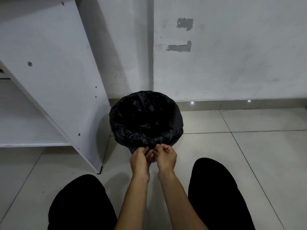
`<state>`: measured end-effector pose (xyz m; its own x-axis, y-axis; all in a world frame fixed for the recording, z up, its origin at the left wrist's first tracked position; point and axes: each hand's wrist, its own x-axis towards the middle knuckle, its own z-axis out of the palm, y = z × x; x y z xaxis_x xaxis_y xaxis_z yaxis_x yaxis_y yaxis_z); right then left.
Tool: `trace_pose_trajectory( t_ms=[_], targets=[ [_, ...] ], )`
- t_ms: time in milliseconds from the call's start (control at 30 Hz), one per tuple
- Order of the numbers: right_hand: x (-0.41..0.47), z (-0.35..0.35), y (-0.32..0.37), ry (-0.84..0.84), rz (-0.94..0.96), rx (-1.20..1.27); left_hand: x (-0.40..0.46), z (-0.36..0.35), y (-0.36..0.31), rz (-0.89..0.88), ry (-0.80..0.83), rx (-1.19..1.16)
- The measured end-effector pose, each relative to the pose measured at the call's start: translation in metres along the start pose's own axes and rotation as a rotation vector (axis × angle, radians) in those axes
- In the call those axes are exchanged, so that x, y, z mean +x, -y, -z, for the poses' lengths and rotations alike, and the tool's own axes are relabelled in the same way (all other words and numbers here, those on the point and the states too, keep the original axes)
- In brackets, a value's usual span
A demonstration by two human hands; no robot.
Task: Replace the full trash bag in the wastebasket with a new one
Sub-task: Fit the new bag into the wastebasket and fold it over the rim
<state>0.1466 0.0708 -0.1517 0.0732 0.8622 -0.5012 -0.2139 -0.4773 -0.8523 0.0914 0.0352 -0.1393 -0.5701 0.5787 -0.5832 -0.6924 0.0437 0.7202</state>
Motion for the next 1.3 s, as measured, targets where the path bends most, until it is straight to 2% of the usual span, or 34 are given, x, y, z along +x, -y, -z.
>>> trace_pose_trajectory(
  t_ms=[100, 200, 300, 433, 567, 733, 867, 1067, 1300],
  targets=[
    [0.003, -0.001, -0.005, 0.015, 0.015, -0.04, 0.001, -0.006, -0.007, 0.049, 0.045, -0.021],
    [0.007, -0.003, -0.006, 0.044, -0.018, -0.023, 0.007, -0.011, -0.01, 0.076, 0.015, -0.002],
    [0.007, -0.004, -0.004, 0.098, -0.136, 0.1, 0.012, -0.014, -0.01, 0.038, -0.002, 0.03],
    [0.0, -0.008, 0.013, 0.167, -0.232, 0.272, 0.01, -0.012, -0.009, -0.001, 0.005, -0.07],
    [-0.005, -0.017, 0.028, 0.153, -0.27, 0.294, 0.013, -0.008, -0.01, 0.076, 0.047, -0.211],
    [-0.009, -0.024, 0.041, 0.108, -0.379, 0.382, 0.019, -0.01, -0.016, 0.153, 0.029, -0.222],
    [-0.009, -0.024, 0.036, 0.191, -0.425, 0.468, 0.025, -0.01, -0.023, 0.214, 0.035, -0.29],
    [-0.004, -0.024, 0.027, 0.286, -0.432, 0.583, 0.029, -0.003, -0.016, 0.168, 0.103, -0.503],
    [0.001, -0.026, 0.017, 0.251, -0.335, 0.53, 0.033, 0.003, -0.009, 0.151, 0.094, -0.486]
  ],
)
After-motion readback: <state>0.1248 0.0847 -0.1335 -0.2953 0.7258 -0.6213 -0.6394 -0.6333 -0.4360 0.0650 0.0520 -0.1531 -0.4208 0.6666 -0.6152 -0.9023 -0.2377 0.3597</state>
